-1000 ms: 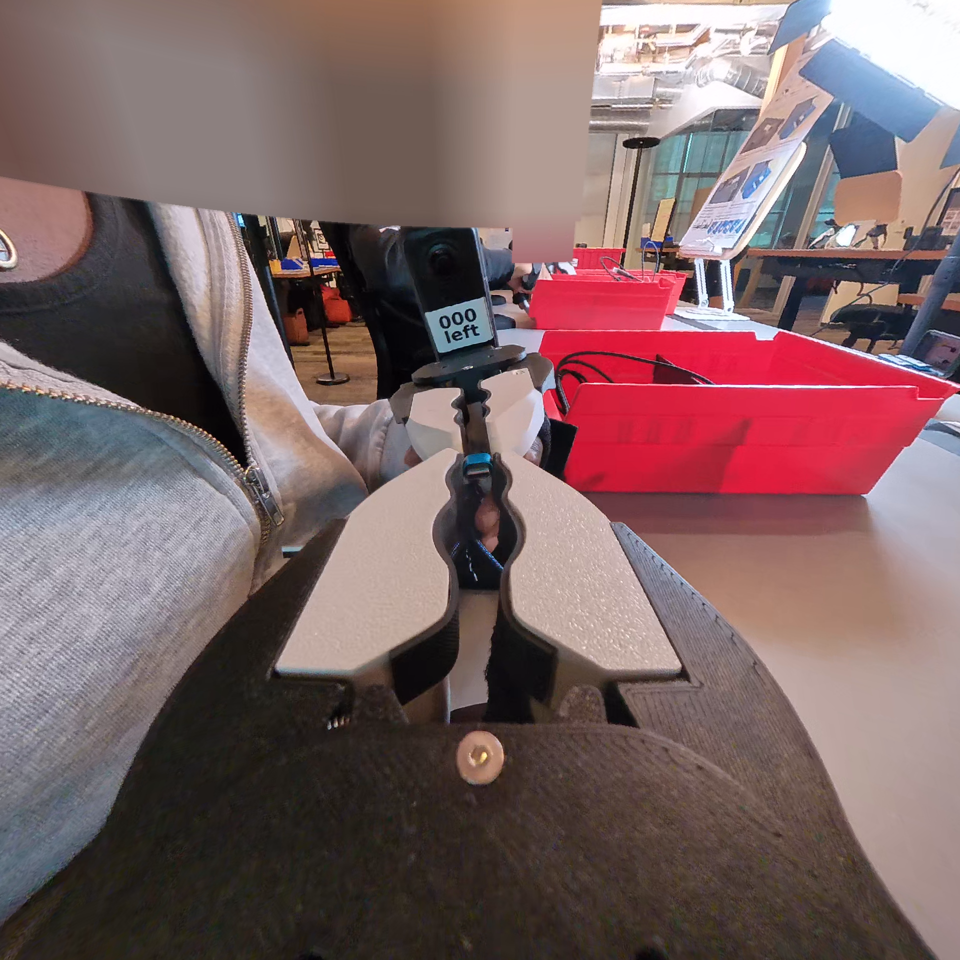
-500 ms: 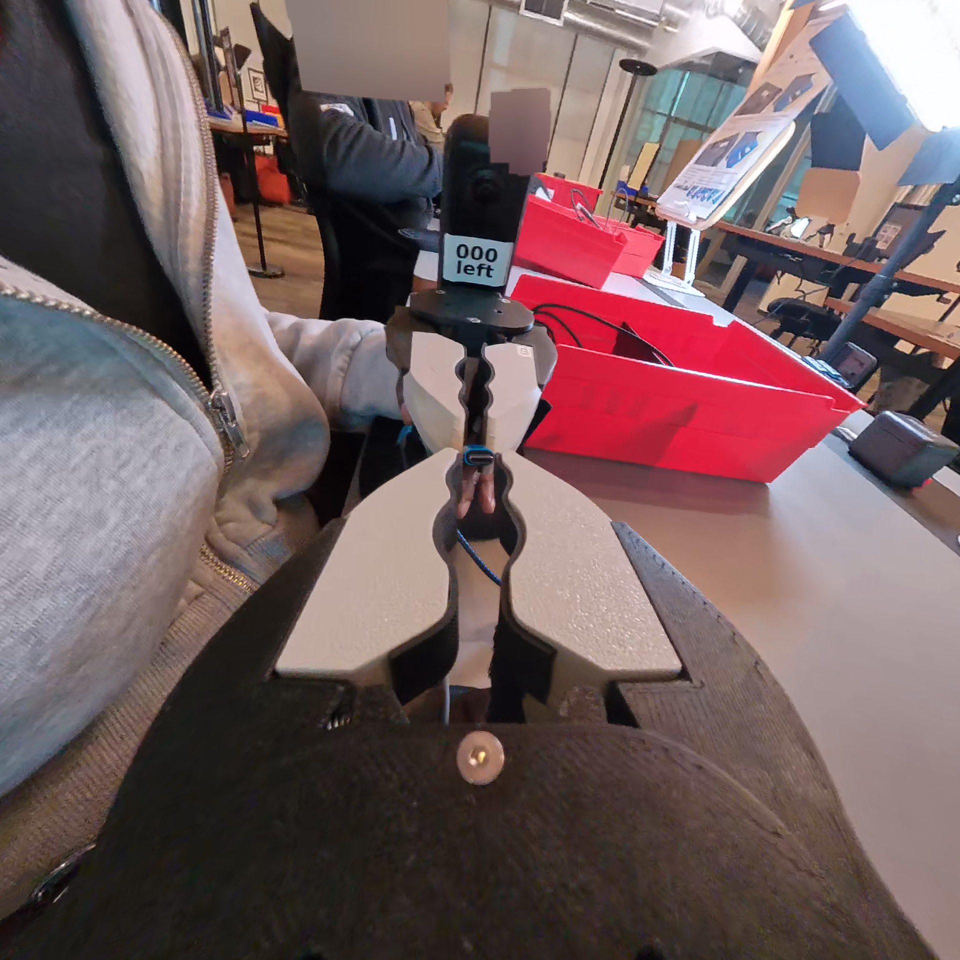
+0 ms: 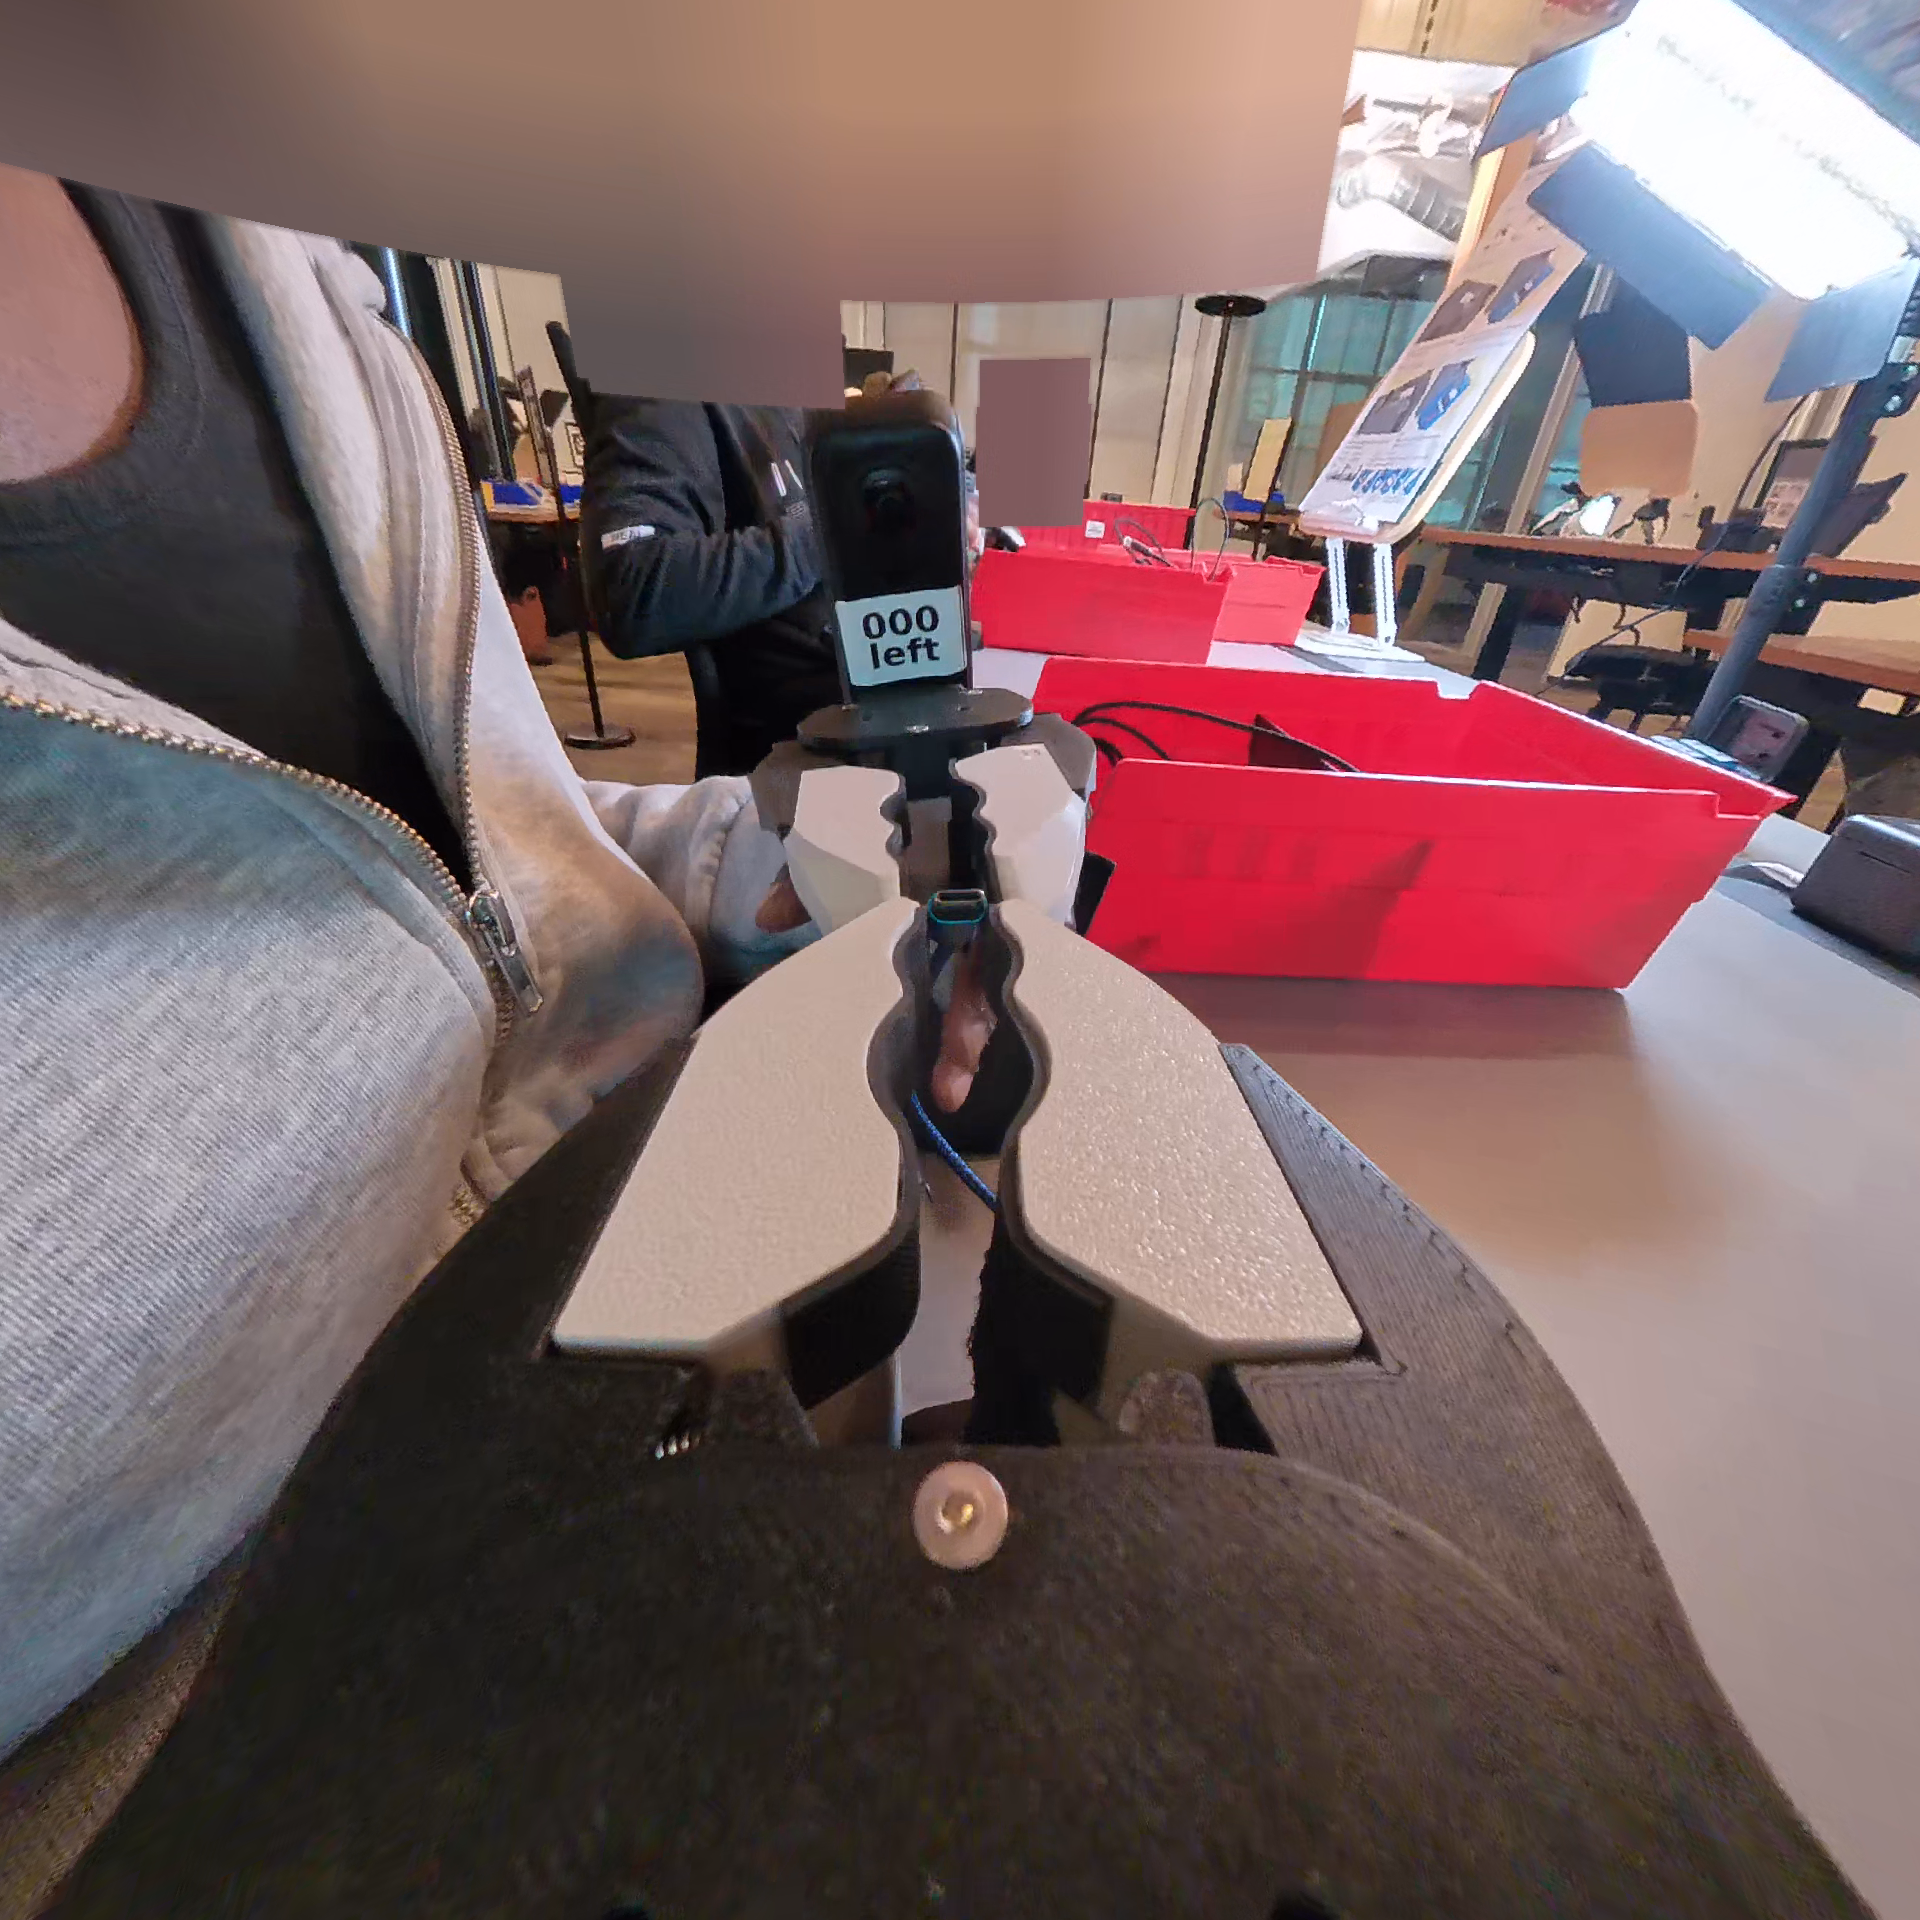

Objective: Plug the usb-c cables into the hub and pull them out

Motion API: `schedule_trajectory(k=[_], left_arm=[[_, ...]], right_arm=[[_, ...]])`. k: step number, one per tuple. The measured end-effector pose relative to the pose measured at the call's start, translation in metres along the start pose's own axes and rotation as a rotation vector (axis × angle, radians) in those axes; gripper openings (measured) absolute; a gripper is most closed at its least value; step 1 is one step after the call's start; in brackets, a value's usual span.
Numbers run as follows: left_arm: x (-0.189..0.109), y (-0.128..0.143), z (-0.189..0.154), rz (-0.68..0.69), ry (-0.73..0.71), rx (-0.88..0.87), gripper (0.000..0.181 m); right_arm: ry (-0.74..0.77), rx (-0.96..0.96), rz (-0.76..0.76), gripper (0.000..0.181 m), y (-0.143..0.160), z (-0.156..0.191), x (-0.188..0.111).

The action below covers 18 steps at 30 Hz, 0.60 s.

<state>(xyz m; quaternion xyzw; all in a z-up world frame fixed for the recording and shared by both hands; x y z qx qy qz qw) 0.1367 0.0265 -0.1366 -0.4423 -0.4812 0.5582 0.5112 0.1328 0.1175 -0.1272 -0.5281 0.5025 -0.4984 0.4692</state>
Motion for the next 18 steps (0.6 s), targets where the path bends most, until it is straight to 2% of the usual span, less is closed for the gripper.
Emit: schedule_trajectory(k=[9,12,15,18], left_arm=[[0.006,0.001,0.000,0.022,0.006,-0.012,0.010],[0.008,0.005,0.001,0.076,0.007,-0.031,0.009],[0.012,0.012,0.000,0.172,0.010,-0.028,0.009],[0.014,0.014,-0.001,0.203,0.019,-0.022,0.009]], right_arm=[[0.009,-0.019,0.013,0.009,0.001,0.000,-0.001],[0.001,-0.018,0.089,0.010,0.004,-0.002,-0.005],[0.056,-0.120,0.203,0.025,0.004,-0.004,-0.008],[0.036,-0.195,0.343,0.012,0.010,-0.001,-0.008]])
Point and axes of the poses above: each gripper's, where its closed fingertips meet, x out along the fingers, y out of its underside, z = x × y across the jaws, the point moved 5 cm from there along -x, back along the fingers
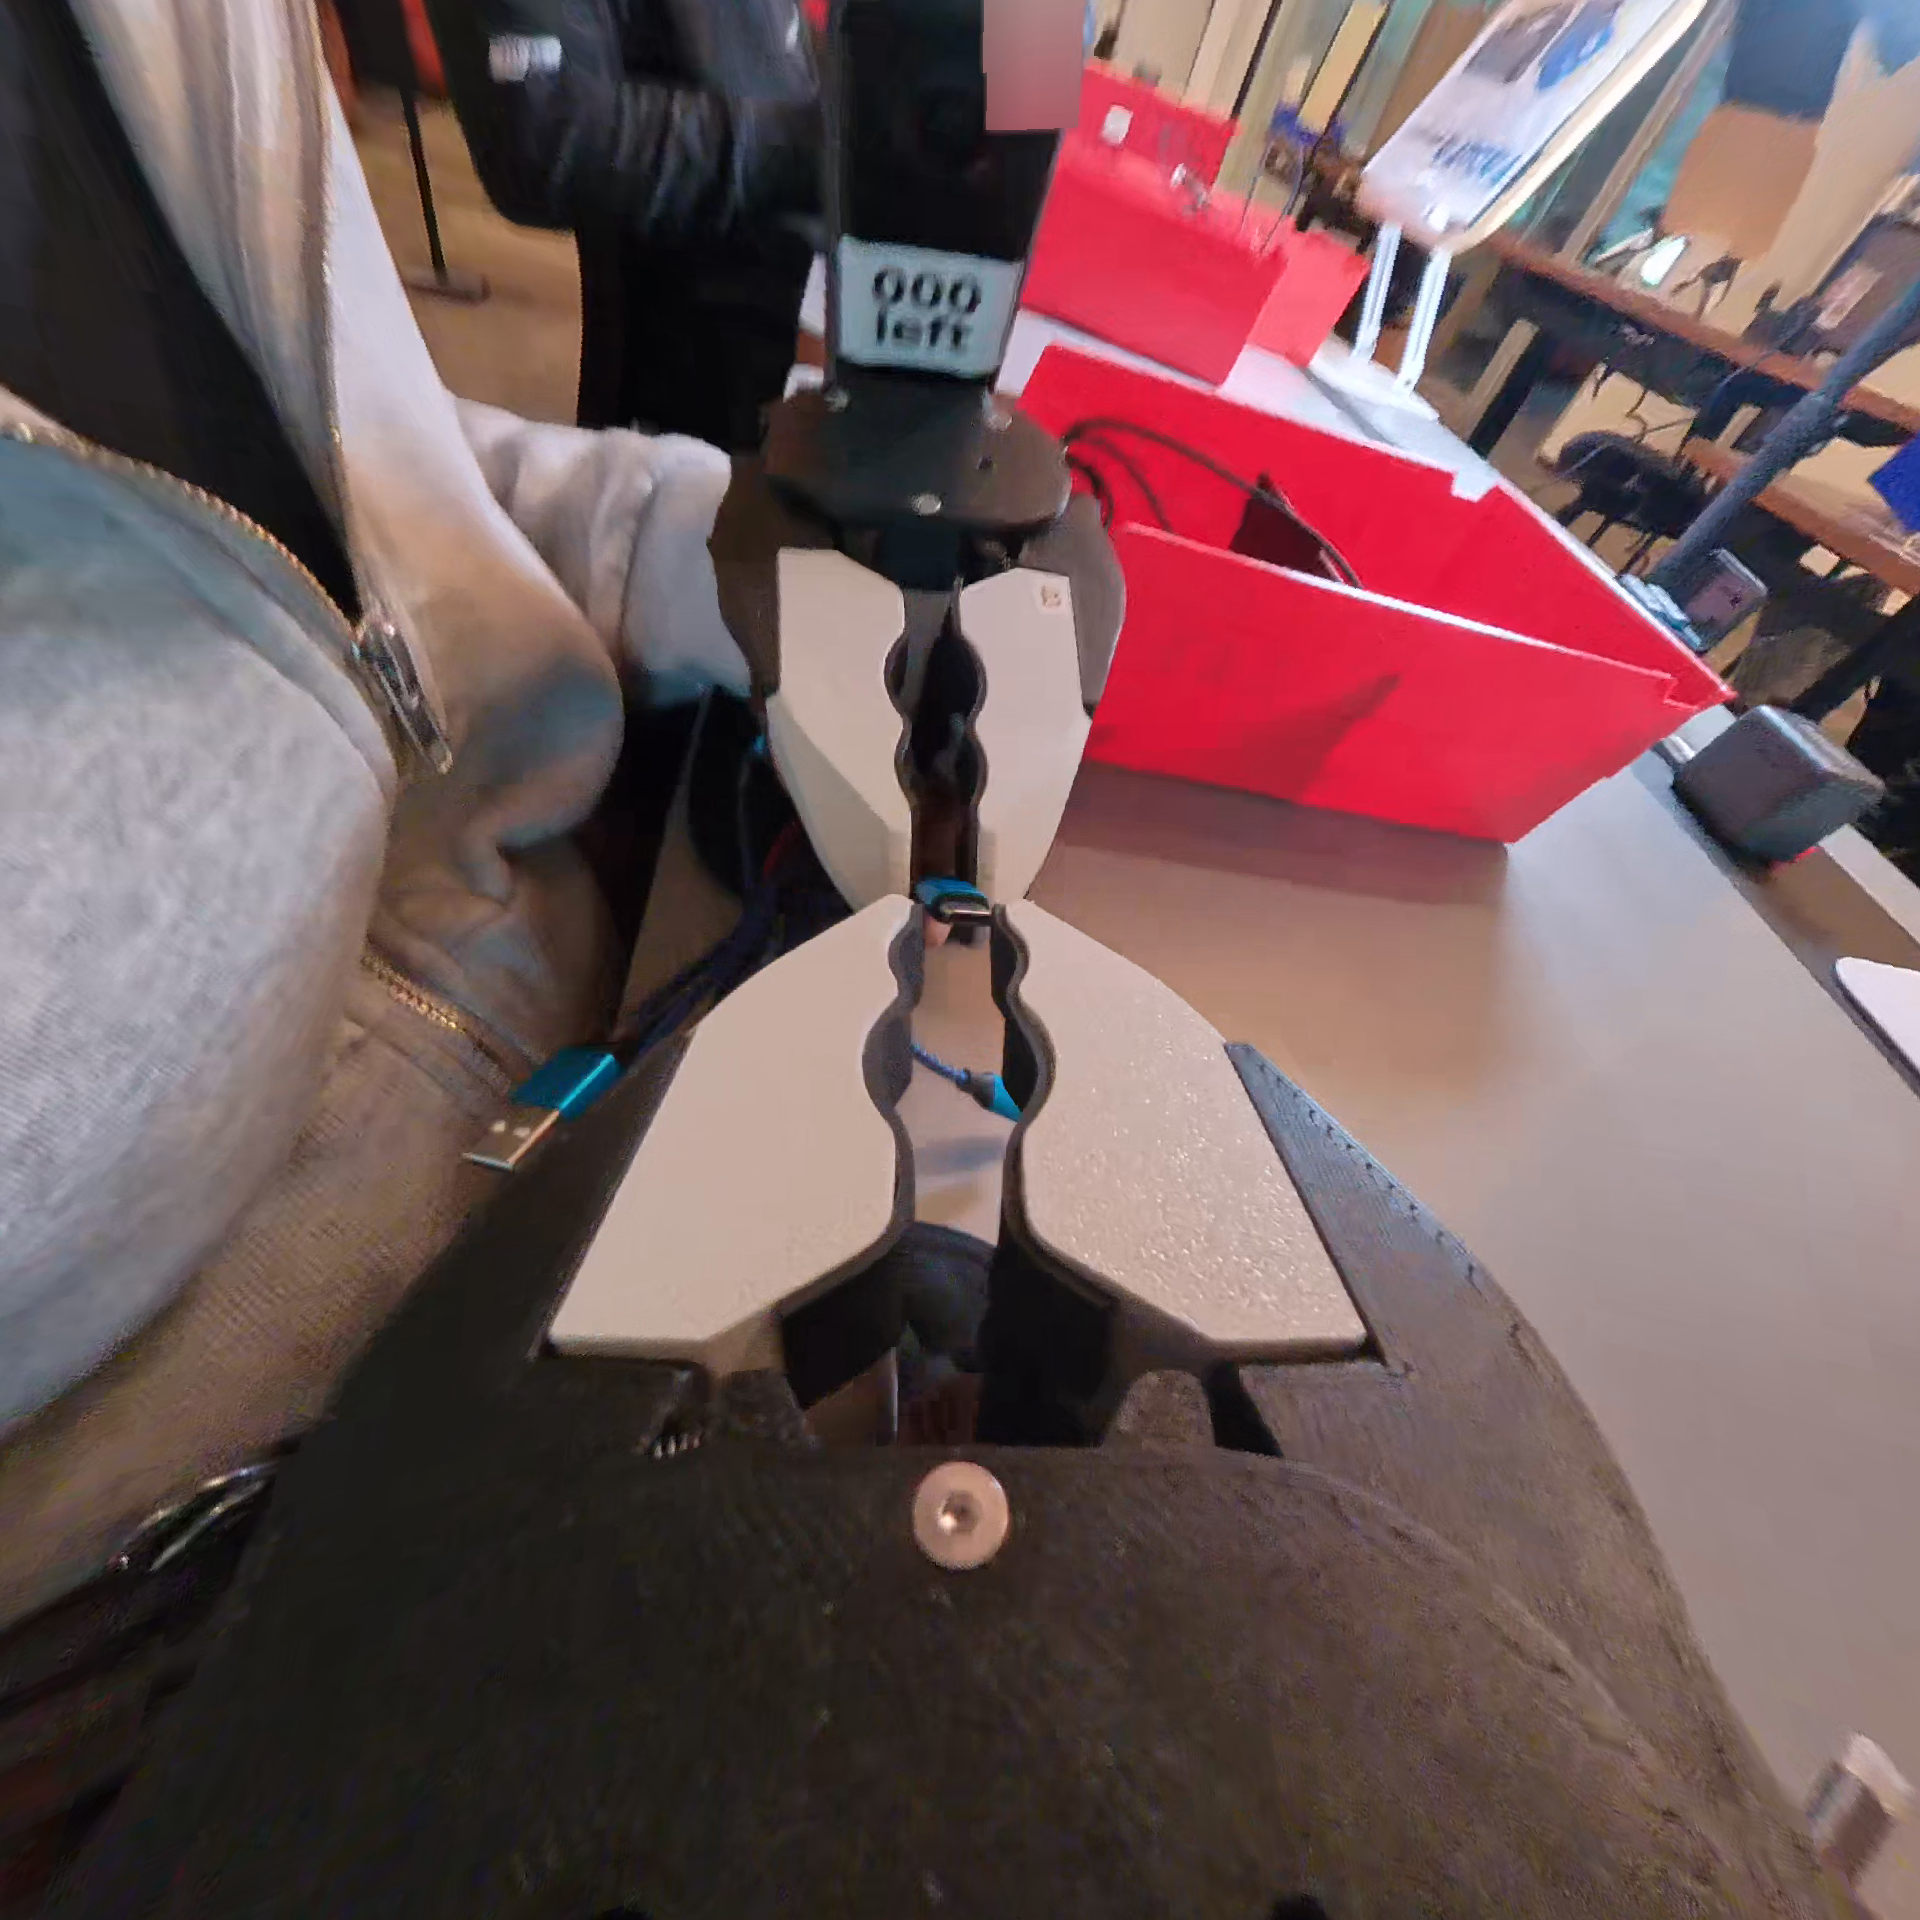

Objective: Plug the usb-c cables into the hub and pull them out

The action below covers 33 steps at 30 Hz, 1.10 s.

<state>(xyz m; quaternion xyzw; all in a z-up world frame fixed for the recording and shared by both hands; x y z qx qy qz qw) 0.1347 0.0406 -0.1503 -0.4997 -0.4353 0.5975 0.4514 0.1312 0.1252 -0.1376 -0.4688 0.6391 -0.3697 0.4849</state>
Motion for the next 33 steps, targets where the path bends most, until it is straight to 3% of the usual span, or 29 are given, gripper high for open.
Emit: schedule_trajectory(k=[12,18,23,29,33], left_arm=[[-0.003,0.001,0.002,-0.021,0.017,-0.028,0.009],[-0.003,0.003,0.005,-0.016,0.000,-0.062,0.010],[-0.004,0.004,0.013,-0.014,-0.012,-0.144,0.010],[0.000,0.007,0.022,0.040,-0.070,-0.221,0.009],[0.003,0.013,0.028,0.103,-0.084,-0.296,0.009]], right_arm=[[0.069,-0.067,0.007,0.006,0.007,0.003,0.002],[0.235,-0.327,0.144,0.005,0.007,0.004,0.004],[0.451,-0.655,0.272,0.003,0.012,0.002,0.010],[0.564,-0.753,0.349,0.003,0.013,-0.010,0.012],[0.566,-0.872,0.429,0.016,0.017,-0.012,0.013]])
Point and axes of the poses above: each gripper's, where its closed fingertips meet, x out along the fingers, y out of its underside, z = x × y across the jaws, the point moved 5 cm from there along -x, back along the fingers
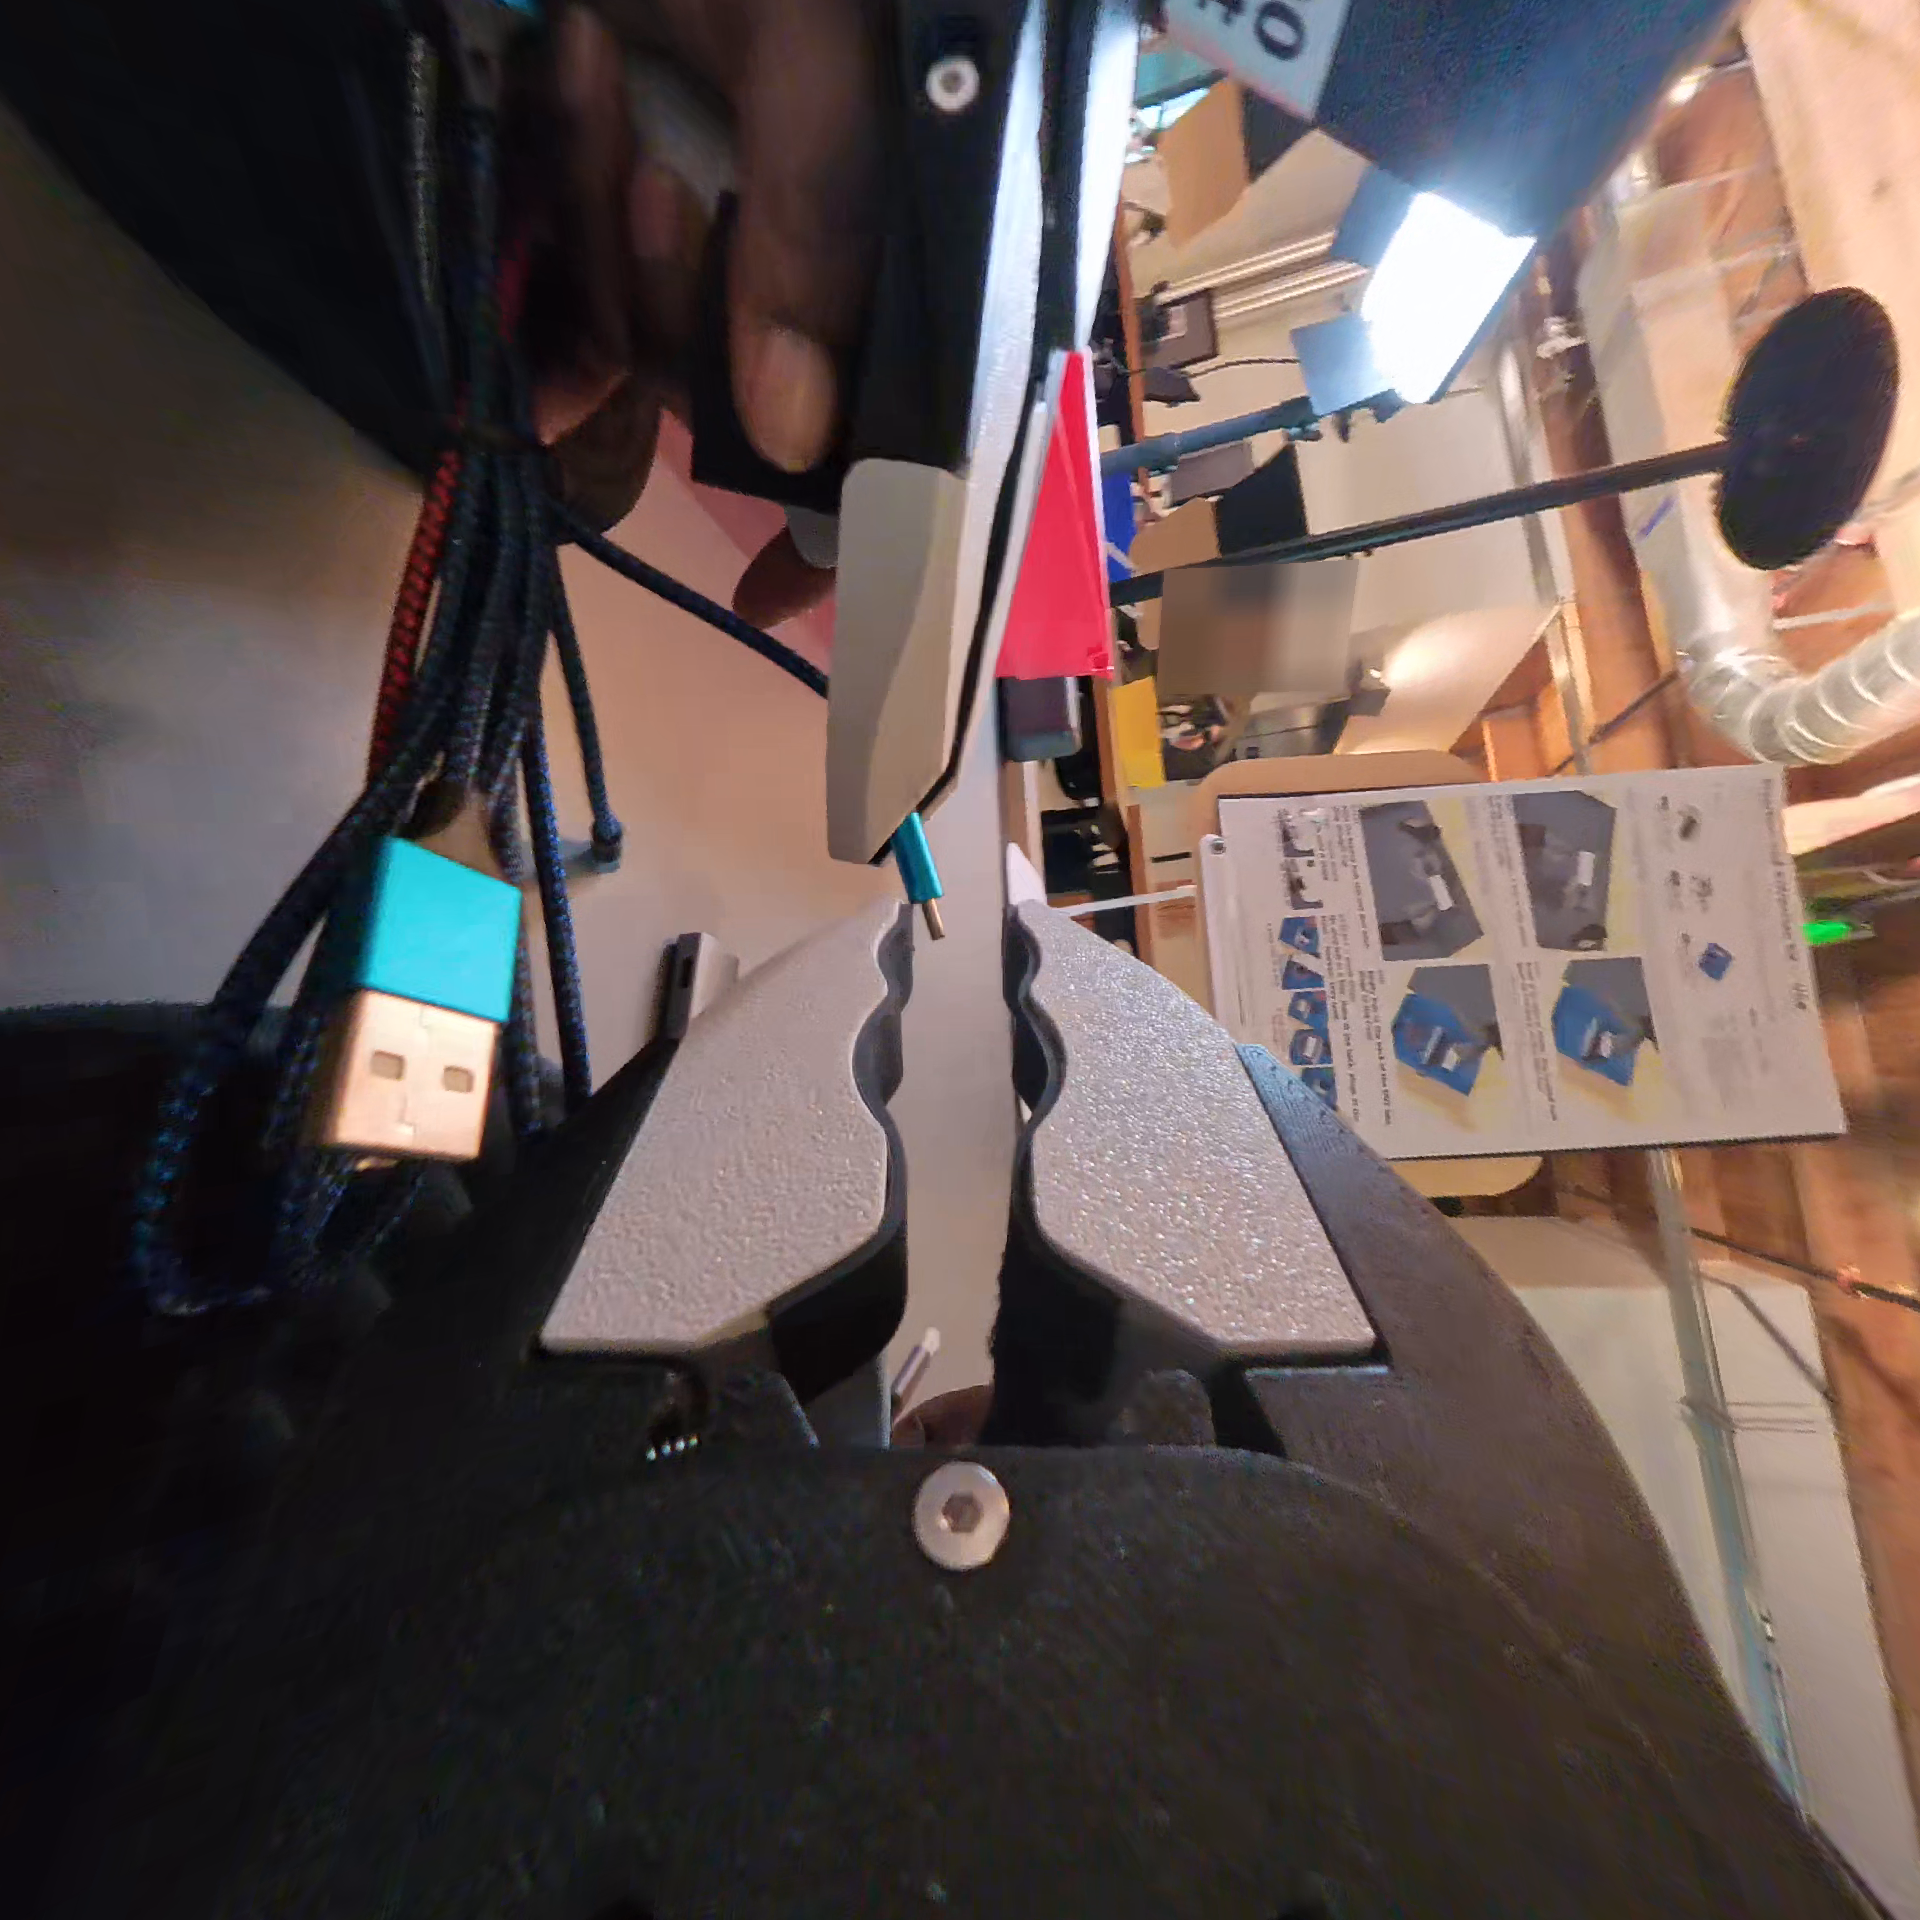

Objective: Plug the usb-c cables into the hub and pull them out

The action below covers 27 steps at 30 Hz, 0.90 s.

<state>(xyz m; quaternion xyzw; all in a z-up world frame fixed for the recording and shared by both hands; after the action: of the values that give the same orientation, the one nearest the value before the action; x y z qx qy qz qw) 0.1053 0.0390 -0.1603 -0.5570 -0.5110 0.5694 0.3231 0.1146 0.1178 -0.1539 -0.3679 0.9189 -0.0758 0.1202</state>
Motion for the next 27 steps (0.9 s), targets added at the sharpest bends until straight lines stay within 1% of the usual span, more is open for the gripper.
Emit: schedule_trajectory(k=[2,3,4,7,9,13,16,22,27], left_arm=[[0.002,0.001,0.000,0.018,0.005,-0.004,0.009],[0.002,0.000,0.000,0.016,0.006,0.002,0.009],[0.001,0.000,0.000,0.010,0.007,0.004,0.009],[0.001,0.000,0.000,0.009,0.004,0.001,0.009],[-0.001,-0.001,0.000,-0.015,0.005,0.011,0.010],[-0.010,-0.008,-0.001,-0.126,-0.010,0.031,0.017],[-0.013,-0.009,-0.002,-0.159,-0.031,0.047,0.020],[-0.014,-0.014,0.000,-0.200,-0.126,0.088,0.019],[-0.015,-0.015,-0.002,-0.208,-0.116,0.095,0.013]], right_arm=[[-0.050,-0.020,-0.003,0.014,0.001,0.001,0.000],[-0.070,-0.044,0.001,0.005,0.001,0.002,0.000],[-0.084,-0.071,0.006,0.002,0.002,0.002,0.001],[-0.103,-0.109,0.007,0.001,0.002,0.003,0.002],[-0.084,-0.055,-0.016,0.001,0.001,0.002,0.002],[-0.021,0.107,-0.060,0.001,0.000,0.002,0.002],[0.033,0.170,-0.049,0.001,-0.003,0.001,0.004],[0.110,0.202,-0.029,0.002,-0.009,-0.006,0.007],[0.120,0.198,-0.036,0.002,-0.010,-0.009,0.009]])
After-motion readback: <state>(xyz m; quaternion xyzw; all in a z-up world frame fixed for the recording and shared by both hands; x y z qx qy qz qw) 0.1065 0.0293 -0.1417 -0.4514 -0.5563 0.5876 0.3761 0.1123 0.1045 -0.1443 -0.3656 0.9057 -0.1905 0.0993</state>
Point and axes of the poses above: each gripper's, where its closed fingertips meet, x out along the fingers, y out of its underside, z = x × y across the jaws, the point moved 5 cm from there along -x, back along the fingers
